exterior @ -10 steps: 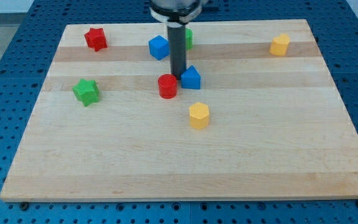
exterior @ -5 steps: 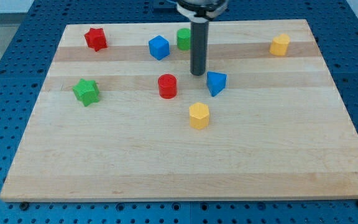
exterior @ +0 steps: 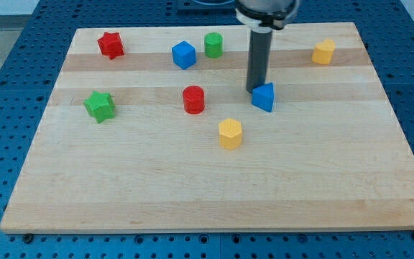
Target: Push the blue triangle parallel to the right of the red circle
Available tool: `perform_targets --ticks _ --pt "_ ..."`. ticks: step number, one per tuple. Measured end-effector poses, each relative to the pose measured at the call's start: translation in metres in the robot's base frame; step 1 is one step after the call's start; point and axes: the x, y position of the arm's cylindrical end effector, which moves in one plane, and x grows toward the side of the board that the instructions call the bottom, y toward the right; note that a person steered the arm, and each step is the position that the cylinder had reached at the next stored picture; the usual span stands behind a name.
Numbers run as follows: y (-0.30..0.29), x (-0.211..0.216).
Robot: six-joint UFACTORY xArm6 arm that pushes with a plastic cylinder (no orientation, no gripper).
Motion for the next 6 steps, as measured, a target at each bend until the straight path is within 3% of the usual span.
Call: perform_targets --ticks 3,6 --pt "0.079 0.001" --pt "-0.039 -0.005"
